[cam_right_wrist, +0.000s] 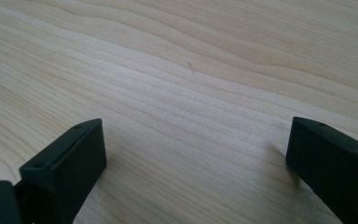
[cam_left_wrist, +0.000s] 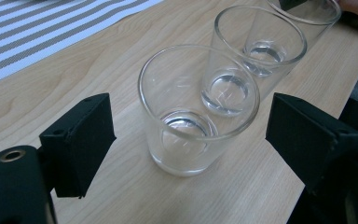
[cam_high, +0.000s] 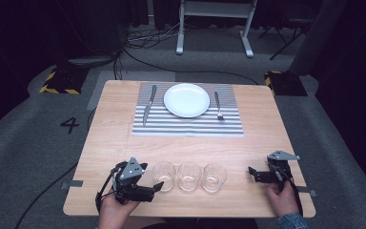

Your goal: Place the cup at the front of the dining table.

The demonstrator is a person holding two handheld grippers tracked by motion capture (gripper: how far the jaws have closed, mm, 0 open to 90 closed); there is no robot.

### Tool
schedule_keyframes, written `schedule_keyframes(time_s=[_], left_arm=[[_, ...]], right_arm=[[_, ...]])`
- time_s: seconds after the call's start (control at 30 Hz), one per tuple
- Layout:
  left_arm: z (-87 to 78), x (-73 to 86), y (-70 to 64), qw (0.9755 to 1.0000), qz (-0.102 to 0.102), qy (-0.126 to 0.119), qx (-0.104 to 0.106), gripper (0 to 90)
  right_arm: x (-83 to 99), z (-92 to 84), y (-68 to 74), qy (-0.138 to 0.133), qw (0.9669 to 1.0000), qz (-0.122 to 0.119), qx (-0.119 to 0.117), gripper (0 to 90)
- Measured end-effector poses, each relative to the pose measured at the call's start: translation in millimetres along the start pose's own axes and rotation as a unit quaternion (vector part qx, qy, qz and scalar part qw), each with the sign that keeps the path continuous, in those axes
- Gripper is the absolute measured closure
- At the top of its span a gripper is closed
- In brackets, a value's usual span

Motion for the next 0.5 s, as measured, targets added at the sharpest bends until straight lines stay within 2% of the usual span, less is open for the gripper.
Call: schedule_keyframes(time_s=[0.1, 0.13, 0.33, 0.43, 0.5], left_arm=[[9.3, -2.4, 2.3, 0.9998, -0.008, -0.007, -0.019, 14.8], [11.9, -2.1, 2.0, 0.9998, -0.014, -0.005, -0.016, 14.5], [25.6, -2.1, 1.7, 0.9998, -0.016, -0.005, -0.012, 11.0], [33.5, -0.7, 3.9, 0.9998, -0.022, -0.004, -0.004, 10.1], [41.1, 2.0, 5.5, 0.9997, -0.023, 0.003, 0.009, 10.1]], right_arm=[[0.0, 0.0, 0.0, 0.000, 1.0000, 0.000, 0.000, 4.9], [0.0, 0.0, 0.0, 0.000, 1.0000, 0.000, 0.000, 5.0], [0.0, -0.1, 0.0, 0.000, 1.0000, 0.000, 0.000, 5.0], [0.1, -0.1, 0.0, 0.000, 1.0000, 0.000, 0.001, 5.1], [0.1, -0.1, 0.0, 0.000, 1.0000, 0.000, 0.001, 5.1]])
Point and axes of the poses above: each handheld gripper's, and its own axes: z roughly forward along the jaws, x roughly out of its underside, y roughly to its left, the point moved 7 cm from there along z, roughly forward along the jaws, and after that the axes turned 15 degrees about x, right-handed, at the moved point
